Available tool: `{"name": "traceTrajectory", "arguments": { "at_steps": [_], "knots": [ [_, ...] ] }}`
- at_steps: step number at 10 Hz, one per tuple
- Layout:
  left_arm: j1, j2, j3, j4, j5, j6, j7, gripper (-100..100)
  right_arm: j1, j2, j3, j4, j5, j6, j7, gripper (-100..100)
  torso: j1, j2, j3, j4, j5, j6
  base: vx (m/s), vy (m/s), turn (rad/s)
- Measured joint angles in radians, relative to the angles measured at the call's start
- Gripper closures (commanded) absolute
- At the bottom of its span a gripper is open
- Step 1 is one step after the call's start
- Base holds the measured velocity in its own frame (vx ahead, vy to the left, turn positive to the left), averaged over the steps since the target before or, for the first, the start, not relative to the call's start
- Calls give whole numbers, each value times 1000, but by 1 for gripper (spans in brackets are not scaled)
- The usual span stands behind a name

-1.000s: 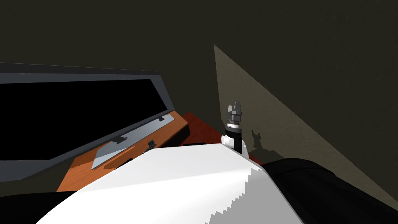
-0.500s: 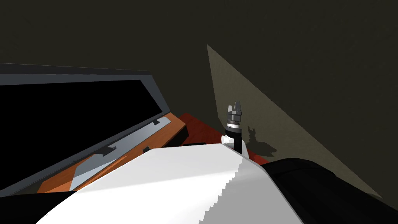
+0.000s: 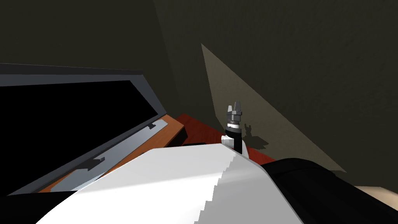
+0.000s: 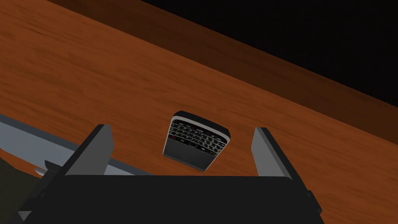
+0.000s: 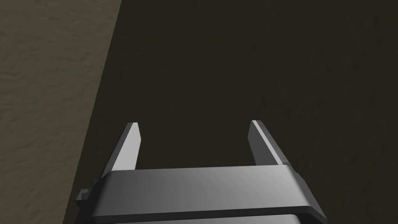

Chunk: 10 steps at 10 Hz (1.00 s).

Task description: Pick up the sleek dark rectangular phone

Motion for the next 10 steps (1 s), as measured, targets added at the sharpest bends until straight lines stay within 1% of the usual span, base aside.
{"name": "traceTrajectory", "arguments": {
  "at_steps": [1, 2, 3, 4, 5, 6, 7, 8, 9, 10],
  "knots": [
    [-4, 13, -26, 10, 23, -12, 2, -100, 0, 0, 0, 0, 0, 0, 0, 0, -1, 1, 0, 0, 0, -1, 18, 30, -253],
    [1, 18, -38, 25, 39, -2, 1, -100, 0, 0, 0, 0, 0, 0, 0, 0, 0, 1, 0, 0, 0, 0, 49, 55, -370],
    [-17, 35, -78, 68, 83, 12, -4, -100, 0, 0, 0, 0, 0, 0, 0, 0, 1, -1, 0, 0, 0, 1, 74, 84, -342],
    [22, 22, -22, 56, 24, 64, 18, -100, 0, 0, 0, 0, 0, 0, 0, 0, 3, -2, -1, 0, 1, 0, 47, 65, -147],
    [23, 37, -40, 71, 44, 68, 14, -100, 0, 0, 0, 0, 0, 0, 0, 0, 2, -2, -1, 0, 1, -1, 14, 29, -2],
    [11, 46, -74, 91, 81, 51, -2, -100, 0, 0, 0, 0, 0, 0, 0, 0, 0, 0, 0, 0, 0, -1, -2, 4, 15],
    [5, 48, -92, 99, 108, 44, -9, -100, 0, 0, 0, 0, 0, 0, 0, 0, -2, 1, 1, 0, 0, -1, 11, 15, -203],
    [3, 48, -103, 113, 121, 55, -6, -100, 0, 0, 0, 0, 0, 0, 0, 0, -2, 1, 0, 0, 0, 0, 37, 49, -263],
    [-2, 68, -145, 140, 199, 58, -32, -100, 0, 0, 0, 0, 0, 0, 0, 0, 0, 0, 0, 0, 0, 0, 35, 54, -121],
    [4, 67, -145, 145, 195, 65, -33, -100, 0, 0, 0, 0, 0, 0, 0, 0, 1, -1, 0, 0, 0, -1, 16, 29, -8]
  ]
}}
